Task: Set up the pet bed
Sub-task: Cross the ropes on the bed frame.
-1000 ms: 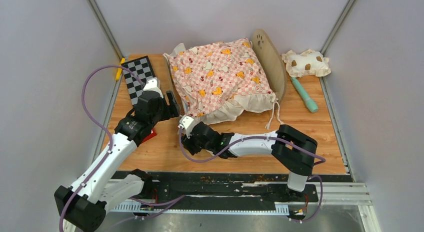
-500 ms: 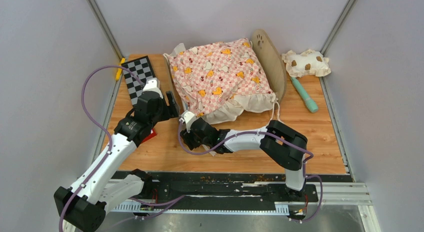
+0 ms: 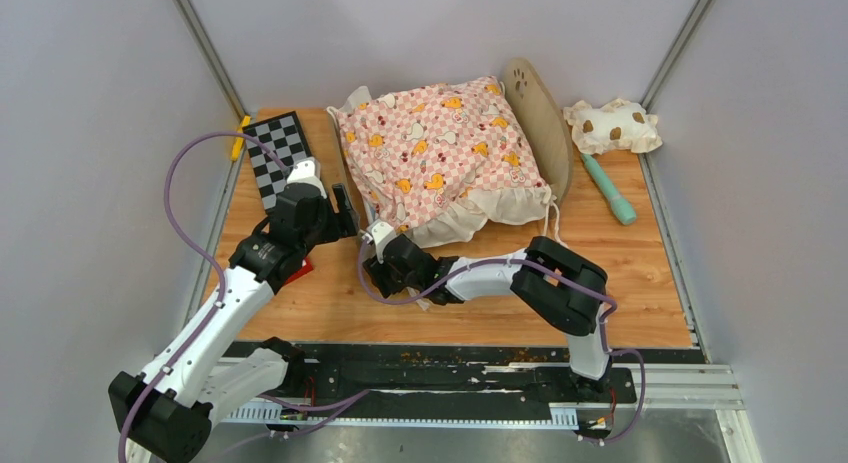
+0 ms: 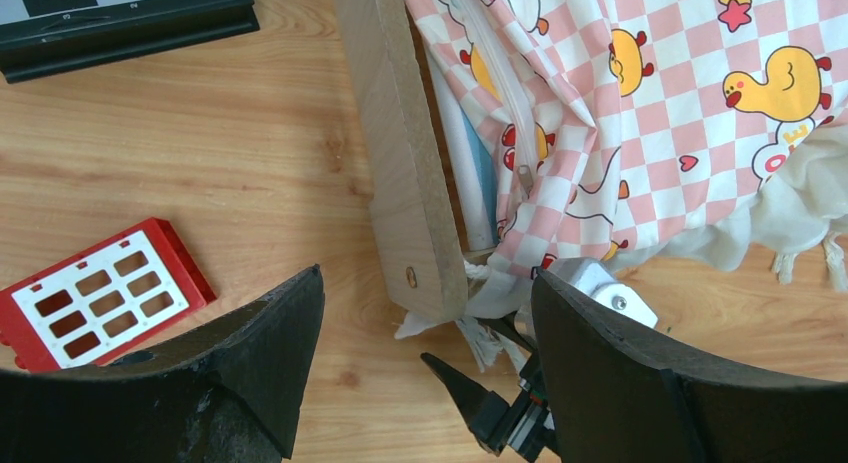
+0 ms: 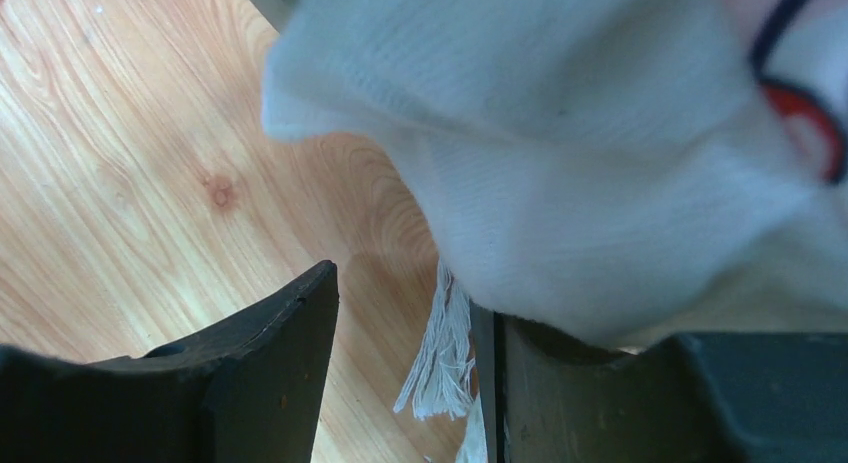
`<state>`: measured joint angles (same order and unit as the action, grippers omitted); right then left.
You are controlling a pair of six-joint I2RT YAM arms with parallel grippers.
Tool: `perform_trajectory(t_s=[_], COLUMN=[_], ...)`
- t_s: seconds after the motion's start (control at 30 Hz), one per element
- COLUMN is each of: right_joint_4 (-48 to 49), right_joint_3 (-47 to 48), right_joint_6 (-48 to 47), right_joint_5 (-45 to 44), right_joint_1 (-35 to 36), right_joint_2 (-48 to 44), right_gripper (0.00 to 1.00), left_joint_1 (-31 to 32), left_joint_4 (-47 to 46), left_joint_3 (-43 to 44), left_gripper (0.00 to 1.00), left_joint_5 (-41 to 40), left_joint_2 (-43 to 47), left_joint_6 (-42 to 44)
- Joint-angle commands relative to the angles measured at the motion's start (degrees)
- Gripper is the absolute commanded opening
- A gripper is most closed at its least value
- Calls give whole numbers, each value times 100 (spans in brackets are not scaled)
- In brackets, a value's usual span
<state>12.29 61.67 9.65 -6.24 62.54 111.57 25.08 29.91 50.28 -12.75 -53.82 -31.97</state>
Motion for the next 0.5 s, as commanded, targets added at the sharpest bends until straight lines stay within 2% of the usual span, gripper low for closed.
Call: perform_trajectory(t_s=[0.0,0.3,0.47], right_joint_4=[124,-264,-569], right_joint_3=[129,-139,-204], right_joint_6=[99,229,240], right_joint_5=[-170,-673,-772], right_joint_1=[-24,-25,-6], right_joint_2=[128,8,23], right_gripper=[52,49,42], left_joint_1=[6,6,7], left_joint_4=[-71,-95,-142], left_joint_3=[-45,-71,-115], left_gripper=[82,82,82], left_joint_5=[-76,-68,-9], left_joint_2=[57,40,14], left_joint_6=[57,62,48])
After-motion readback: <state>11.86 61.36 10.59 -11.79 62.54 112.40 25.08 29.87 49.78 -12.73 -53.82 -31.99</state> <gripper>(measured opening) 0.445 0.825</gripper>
